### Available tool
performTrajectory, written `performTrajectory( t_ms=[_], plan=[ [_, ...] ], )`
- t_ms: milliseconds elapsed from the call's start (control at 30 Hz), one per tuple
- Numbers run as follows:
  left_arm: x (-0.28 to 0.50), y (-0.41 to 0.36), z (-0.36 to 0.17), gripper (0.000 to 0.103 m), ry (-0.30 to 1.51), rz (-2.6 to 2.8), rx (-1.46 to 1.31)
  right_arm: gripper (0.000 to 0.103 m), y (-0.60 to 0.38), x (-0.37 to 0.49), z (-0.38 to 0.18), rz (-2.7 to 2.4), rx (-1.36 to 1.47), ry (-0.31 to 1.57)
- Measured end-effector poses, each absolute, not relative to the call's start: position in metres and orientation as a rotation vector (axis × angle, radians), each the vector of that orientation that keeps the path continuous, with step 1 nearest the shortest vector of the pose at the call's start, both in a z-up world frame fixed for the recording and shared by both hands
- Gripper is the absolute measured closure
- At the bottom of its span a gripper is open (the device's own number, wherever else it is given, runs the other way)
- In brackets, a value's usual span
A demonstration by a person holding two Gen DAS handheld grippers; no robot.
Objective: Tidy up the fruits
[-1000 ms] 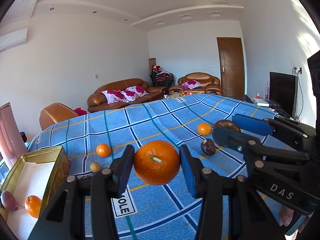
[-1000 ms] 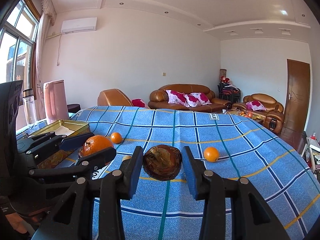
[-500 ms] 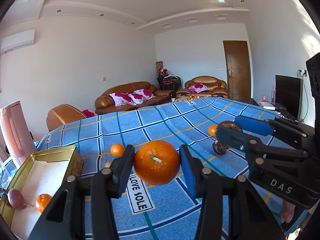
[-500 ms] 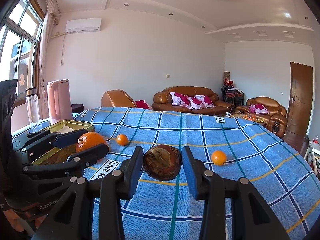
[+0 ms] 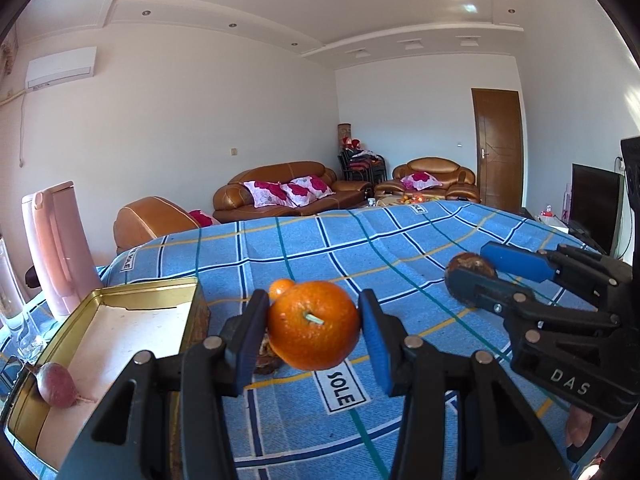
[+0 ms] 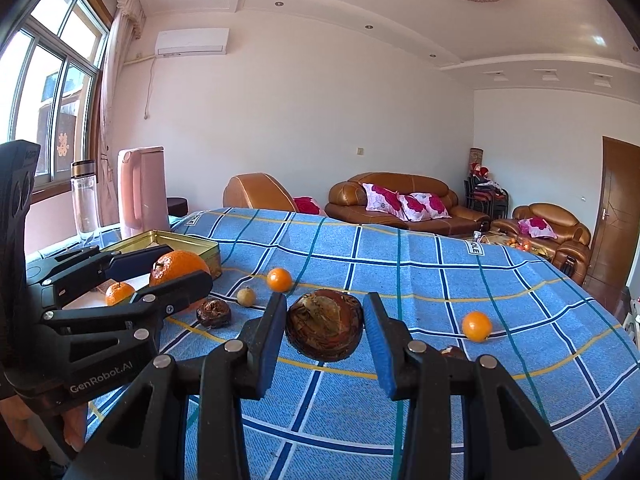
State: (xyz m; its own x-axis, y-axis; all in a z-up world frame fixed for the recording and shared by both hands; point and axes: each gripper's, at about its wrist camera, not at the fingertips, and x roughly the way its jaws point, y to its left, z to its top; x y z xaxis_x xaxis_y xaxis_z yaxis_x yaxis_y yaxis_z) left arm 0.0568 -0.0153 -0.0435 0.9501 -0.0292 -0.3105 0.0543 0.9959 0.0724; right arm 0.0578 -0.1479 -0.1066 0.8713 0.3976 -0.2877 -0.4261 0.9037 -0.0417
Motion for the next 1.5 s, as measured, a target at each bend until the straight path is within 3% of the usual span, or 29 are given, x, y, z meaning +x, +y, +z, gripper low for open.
performTrajectory(
  t_ms=[567, 1500],
  plan=[
    [0.039, 0.060, -0.048, 0.055, 0.326, 0.111, 0.015, 0.061, -0.108, 0.055, -0.109, 0.510, -0.153, 0.280],
    [0.017, 0.115, -0.047, 0.055, 0.330, 0.223, 0.005, 0.061, -0.019, 0.041, -0.105, 0.691, -0.259, 0.249]
  ],
)
